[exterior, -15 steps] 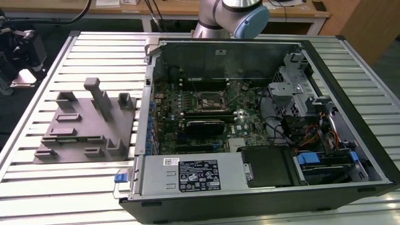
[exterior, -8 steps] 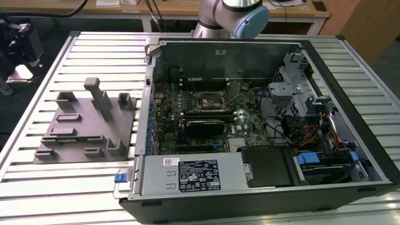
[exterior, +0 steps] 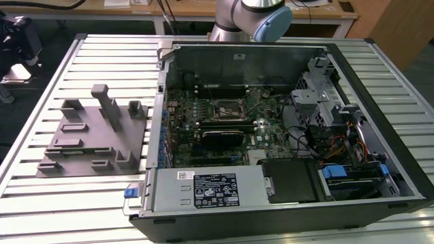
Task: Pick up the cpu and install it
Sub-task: 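Pick up the cpu and move it towards the insertion slot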
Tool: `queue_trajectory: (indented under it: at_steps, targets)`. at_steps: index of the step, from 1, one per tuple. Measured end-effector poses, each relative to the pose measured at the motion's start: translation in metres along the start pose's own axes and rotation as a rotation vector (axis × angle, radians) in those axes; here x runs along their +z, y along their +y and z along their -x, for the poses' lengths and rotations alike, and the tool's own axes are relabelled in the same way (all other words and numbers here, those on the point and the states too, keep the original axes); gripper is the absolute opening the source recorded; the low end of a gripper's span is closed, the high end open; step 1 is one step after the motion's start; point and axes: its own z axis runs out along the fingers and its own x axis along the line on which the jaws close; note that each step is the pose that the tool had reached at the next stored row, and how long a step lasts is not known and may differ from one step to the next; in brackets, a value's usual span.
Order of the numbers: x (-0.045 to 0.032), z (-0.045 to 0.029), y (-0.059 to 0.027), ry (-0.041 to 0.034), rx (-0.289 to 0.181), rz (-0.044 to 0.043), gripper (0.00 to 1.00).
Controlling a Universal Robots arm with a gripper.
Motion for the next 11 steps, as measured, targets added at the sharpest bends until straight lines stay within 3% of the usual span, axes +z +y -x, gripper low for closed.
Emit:
queue_trajectory:
  at_steps: [8,11]
  targets:
    - [-0.0152,0.0004,0.0006,-0.0008,0.0,0.0,0.54]
    - [-0.0163,0.0005,0.0006,-0.0012,0.0,0.0002,0.54]
